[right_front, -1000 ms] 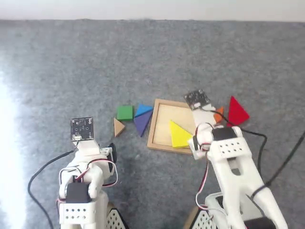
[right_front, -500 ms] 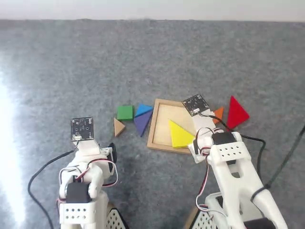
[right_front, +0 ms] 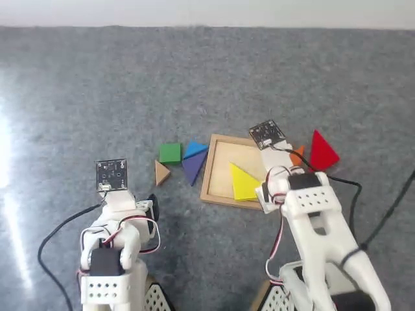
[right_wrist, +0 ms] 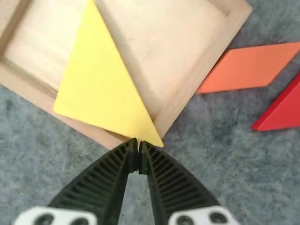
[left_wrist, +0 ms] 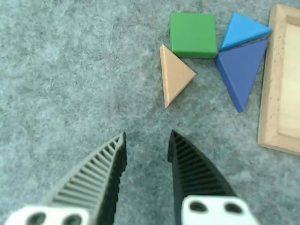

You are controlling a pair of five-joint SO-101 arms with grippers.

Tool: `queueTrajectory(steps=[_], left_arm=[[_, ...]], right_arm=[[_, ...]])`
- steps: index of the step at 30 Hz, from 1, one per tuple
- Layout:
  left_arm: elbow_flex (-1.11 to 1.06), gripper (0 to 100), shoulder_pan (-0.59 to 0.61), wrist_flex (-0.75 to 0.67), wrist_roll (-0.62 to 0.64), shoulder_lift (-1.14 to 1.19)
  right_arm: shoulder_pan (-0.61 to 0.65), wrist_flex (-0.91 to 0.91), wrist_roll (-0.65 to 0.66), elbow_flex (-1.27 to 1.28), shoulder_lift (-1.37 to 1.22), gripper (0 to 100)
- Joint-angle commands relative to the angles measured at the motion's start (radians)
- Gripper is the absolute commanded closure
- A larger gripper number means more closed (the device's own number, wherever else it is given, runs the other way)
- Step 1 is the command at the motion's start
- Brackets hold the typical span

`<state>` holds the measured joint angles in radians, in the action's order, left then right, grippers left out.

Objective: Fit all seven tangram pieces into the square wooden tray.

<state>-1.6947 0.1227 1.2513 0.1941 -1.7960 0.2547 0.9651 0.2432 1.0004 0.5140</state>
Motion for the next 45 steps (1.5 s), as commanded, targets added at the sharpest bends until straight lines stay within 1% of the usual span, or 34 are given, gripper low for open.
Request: queueTrajectory(steps=[1, 7, 14, 17, 20, 22, 26, 29, 33, 36, 45], left_arm=[[0.012, 86, 0.008, 0.005, 0.011, -0.014], [0.012, 86, 0.008, 0.005, 0.011, -0.014], [0.012, 86, 0.008, 0.005, 0.011, -0.014], [0.012, 86, 0.008, 0.005, 0.011, -0.014], [0.012, 86, 0.008, 0.005, 0.011, -0.014], [0.012, 86, 0.008, 0.005, 0.011, -0.014], [0.012, 86, 0.008, 0.005, 0.011, -0.014], [0.012, 86, 0.008, 0.005, 0.011, -0.014], [0.012, 86, 0.008, 0.005, 0.011, -0.014], [0.012, 86, 0.008, 0.005, 0.011, -0.014], [0.012, 86, 0.008, 0.005, 0.011, -0.014]], right_arm=[[-0.005, 0.001, -0.015, -0.107, -0.074, 99.0], [0.012, 0.001, -0.017, -0.130, -0.133, 99.0], [0.033, -0.019, -0.017, -0.135, -0.140, 99.0], [0.030, 0.010, -0.018, -0.137, -0.114, 99.1], [0.031, -0.001, -0.021, -0.137, -0.035, 99.1], [0.031, 0.013, -0.048, -0.137, 0.053, 99.1], [0.062, 0.127, -0.055, -0.112, 0.226, 99.1], [0.087, 0.120, -0.008, -0.035, 0.285, 99.1], [0.108, 0.071, 0.017, 0.055, 0.242, 99.1], [0.104, 0.042, 0.018, 0.069, 0.168, 99.1], [0.099, -0.038, 0.009, -0.054, -0.116, 99.1]])
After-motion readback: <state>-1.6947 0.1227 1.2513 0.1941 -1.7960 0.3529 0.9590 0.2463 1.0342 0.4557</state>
